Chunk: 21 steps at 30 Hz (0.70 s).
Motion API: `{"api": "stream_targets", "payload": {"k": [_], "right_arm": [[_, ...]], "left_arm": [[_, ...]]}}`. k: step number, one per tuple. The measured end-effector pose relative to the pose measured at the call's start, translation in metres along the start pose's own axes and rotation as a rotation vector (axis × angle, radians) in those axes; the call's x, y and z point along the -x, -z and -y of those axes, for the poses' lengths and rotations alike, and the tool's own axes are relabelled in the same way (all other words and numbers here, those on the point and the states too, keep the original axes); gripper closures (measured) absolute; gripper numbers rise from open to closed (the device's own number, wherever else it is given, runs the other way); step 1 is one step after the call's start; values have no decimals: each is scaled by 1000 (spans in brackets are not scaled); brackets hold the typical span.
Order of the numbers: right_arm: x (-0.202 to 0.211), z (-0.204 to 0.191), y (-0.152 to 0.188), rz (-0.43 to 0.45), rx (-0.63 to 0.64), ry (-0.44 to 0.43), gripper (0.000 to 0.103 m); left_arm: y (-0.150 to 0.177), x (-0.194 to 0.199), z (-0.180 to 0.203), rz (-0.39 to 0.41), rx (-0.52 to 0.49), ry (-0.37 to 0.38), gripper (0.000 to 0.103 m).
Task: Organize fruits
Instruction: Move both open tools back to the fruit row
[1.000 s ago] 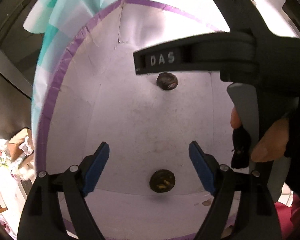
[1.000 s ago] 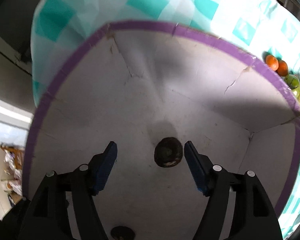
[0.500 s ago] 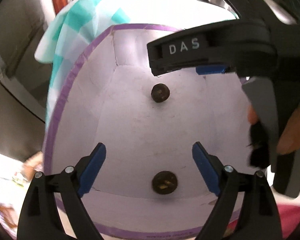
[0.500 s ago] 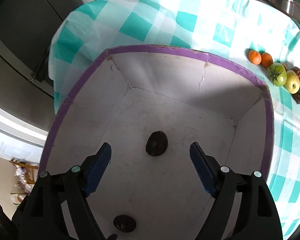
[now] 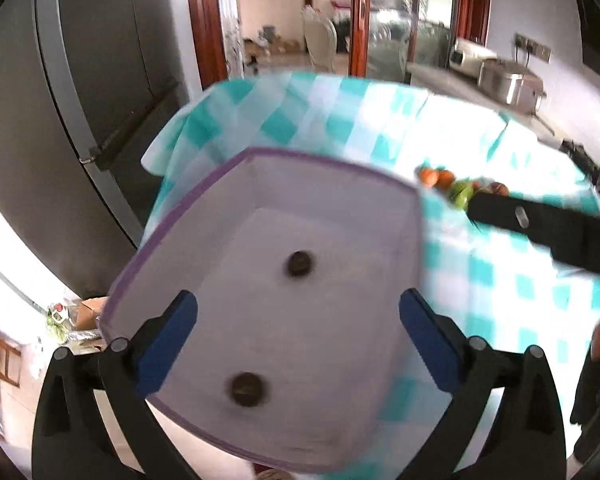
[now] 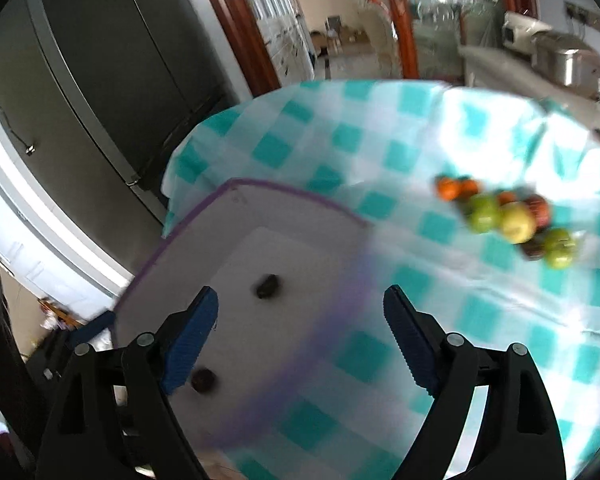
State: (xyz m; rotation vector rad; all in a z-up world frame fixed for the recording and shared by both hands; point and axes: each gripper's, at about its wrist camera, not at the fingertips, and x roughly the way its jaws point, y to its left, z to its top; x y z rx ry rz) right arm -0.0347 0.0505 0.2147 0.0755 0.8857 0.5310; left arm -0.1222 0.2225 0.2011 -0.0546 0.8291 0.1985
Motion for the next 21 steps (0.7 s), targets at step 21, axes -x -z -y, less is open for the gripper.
{"api": "stream_targets", "payload": {"k": [21], "right_arm": [[89, 270, 128, -44, -315, 225, 18]], "left_arm": [[58, -54, 269, -216, -247, 132, 2]]}}
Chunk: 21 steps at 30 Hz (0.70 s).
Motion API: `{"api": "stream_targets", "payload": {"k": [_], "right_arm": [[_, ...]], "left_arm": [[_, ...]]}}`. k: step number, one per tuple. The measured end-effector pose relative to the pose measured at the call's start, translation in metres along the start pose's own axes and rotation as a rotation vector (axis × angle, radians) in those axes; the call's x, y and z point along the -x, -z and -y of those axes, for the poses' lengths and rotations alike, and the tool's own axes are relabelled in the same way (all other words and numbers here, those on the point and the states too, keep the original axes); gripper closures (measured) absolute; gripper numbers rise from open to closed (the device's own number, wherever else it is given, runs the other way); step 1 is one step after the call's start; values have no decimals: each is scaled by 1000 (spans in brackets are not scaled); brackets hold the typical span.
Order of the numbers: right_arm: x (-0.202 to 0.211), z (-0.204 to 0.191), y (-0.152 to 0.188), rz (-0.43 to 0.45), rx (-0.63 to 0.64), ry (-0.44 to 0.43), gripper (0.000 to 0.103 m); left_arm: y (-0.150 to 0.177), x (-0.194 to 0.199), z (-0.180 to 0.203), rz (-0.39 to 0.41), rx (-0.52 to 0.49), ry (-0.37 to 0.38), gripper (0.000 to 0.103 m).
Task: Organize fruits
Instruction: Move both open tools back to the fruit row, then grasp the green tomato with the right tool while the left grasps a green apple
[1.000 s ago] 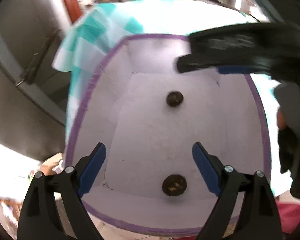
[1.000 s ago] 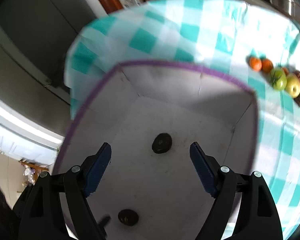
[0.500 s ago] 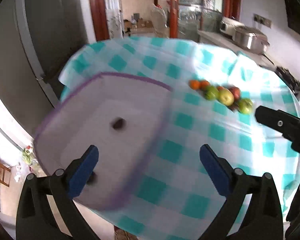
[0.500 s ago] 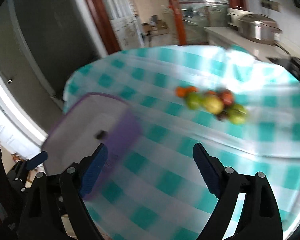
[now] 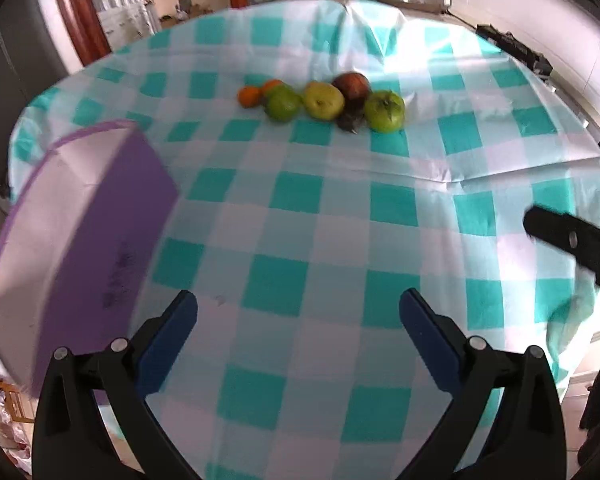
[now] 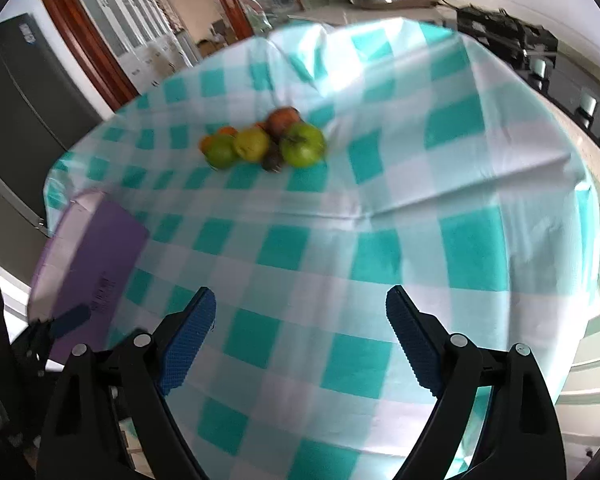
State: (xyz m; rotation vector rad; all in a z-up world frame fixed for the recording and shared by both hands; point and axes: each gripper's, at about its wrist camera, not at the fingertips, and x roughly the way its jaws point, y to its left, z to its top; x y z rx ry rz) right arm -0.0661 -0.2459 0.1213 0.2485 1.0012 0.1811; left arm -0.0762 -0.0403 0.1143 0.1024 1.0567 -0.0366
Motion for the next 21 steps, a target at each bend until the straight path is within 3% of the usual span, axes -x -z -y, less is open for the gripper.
{"api": "stream_targets", "payload": {"k": [4, 10, 13, 17, 21], "right_arm": [[-29, 4, -13, -23, 29, 53, 18], [-97, -14, -76, -53, 82, 82, 19], [-138, -16, -115, -54, 12, 59, 20], [-181, -11, -145, -82, -74, 75, 20], [-212, -8, -154, -121, -135, 75, 20]], "left_arm": [[-29, -34, 5, 12, 8, 54, 2], [-105, -100, -25, 26, 101, 48, 6], [-140, -136, -44, 15, 124, 42, 16], [-171, -173, -64, 13, 163, 59, 16], [-189, -201, -75, 21, 202, 86, 16]]}}
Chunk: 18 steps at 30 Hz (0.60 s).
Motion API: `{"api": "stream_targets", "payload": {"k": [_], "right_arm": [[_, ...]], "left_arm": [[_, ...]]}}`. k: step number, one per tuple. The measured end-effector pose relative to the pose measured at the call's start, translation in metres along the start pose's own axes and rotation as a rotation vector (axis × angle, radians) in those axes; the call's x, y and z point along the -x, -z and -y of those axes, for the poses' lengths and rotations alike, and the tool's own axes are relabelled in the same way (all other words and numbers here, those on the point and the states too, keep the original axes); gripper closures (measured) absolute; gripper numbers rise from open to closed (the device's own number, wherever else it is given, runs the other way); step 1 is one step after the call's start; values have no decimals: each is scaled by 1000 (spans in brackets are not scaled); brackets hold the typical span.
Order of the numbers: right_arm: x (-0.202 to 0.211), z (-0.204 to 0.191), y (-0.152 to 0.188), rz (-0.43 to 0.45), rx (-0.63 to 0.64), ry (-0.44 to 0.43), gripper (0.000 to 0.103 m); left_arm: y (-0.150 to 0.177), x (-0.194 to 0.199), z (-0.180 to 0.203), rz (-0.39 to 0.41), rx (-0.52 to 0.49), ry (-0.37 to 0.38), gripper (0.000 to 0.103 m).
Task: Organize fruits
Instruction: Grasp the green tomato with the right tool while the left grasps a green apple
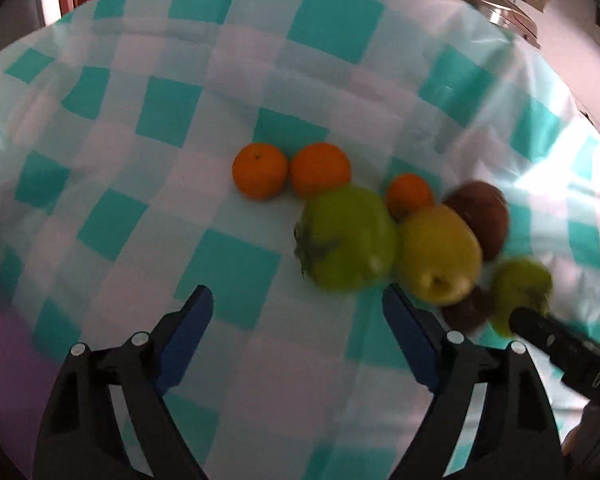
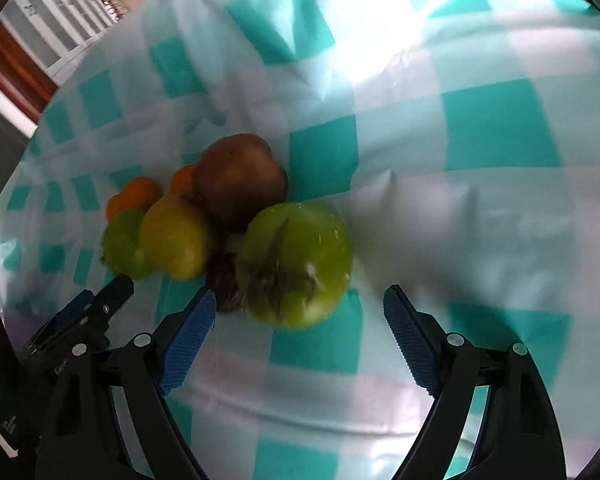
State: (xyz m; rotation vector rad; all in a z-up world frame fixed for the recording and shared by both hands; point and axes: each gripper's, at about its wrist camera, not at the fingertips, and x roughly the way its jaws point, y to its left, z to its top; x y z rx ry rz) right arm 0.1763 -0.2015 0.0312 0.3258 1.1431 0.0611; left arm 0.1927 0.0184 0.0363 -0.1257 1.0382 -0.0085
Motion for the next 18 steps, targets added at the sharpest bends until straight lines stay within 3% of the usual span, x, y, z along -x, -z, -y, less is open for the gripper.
{"api": "stream_targets", "payload": {"k": [3, 12, 16, 18], "right_arm": [[-9, 2, -4, -10, -41, -23, 20], [-21, -2, -10, -22, -45, -47, 25], [-22, 4, -18, -10, -125, -93, 25], [-24, 5, -22, -13, -134, -97, 26]], "left_arm": [[-10, -11, -1, 15, 16, 69, 14], [-31, -33, -7, 36, 49, 128, 14], [-41, -49, -17, 11, 121, 181, 14], [-44, -54, -15, 15, 124, 168, 13]]}}
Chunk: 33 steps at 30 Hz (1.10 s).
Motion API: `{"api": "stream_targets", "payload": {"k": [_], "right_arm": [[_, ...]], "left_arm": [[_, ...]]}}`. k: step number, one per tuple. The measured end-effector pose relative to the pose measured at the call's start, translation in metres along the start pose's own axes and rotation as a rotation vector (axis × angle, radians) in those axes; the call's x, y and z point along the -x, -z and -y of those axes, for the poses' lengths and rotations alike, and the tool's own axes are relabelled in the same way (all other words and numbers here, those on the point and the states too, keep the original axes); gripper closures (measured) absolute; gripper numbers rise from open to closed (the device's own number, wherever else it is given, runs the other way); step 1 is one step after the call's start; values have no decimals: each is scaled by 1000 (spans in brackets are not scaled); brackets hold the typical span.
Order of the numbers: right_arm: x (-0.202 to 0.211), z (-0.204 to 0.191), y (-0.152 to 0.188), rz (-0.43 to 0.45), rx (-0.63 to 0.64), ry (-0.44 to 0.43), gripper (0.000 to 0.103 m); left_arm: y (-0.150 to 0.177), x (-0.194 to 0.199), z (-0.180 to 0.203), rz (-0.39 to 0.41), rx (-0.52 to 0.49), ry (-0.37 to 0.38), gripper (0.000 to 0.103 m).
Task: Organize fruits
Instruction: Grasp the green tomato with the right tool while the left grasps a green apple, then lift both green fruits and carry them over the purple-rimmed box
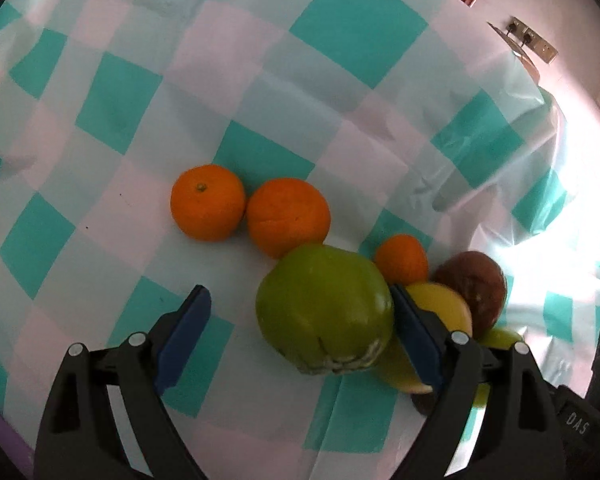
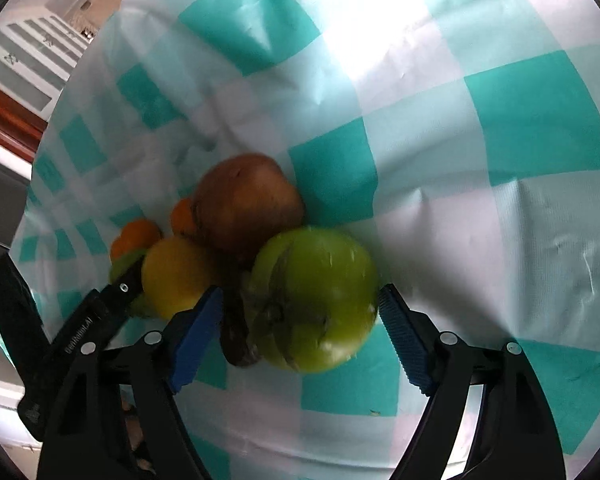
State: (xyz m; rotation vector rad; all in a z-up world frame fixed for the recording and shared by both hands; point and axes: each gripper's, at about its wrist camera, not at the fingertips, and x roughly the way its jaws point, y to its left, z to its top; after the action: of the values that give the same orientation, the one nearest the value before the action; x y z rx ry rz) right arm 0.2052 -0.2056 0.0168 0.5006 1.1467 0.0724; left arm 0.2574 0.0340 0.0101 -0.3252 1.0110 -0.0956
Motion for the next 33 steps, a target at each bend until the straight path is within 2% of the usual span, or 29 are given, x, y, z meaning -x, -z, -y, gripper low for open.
{"api": "stream_targets", "payload": {"k": [4, 6, 7, 8, 11, 16, 23, 31, 33], "right_arm": [[-4, -5, -4, -7, 28, 21, 30], [-7, -3, -6, 0, 20, 28, 37], [-6, -2, -3, 3, 17, 33, 39], [-5, -1, -3, 6, 23, 31, 39], [-3, -2, 1, 11, 66, 32, 40], [8, 1, 13, 29, 56, 18, 40], [34, 5, 33, 29, 52, -7, 40], [86, 35, 97, 5, 63, -14, 40], [100, 42, 115, 2, 76, -15, 40]], "left_arm": [[-3, -6, 0, 19, -5, -6, 14], [0, -5, 2, 22, -14, 23, 23], [-1, -7, 1, 15, -14, 79, 37], [0, -6, 1, 10, -13, 93, 39], [1, -7, 1, 8, -19, 86, 40], [7, -2, 0, -4, -28, 55, 40], [45, 47, 3, -27, -55, 33, 40], [127, 115, 27, -25, -104, 21, 40], [161, 139, 33, -25, -119, 15, 40]]}}
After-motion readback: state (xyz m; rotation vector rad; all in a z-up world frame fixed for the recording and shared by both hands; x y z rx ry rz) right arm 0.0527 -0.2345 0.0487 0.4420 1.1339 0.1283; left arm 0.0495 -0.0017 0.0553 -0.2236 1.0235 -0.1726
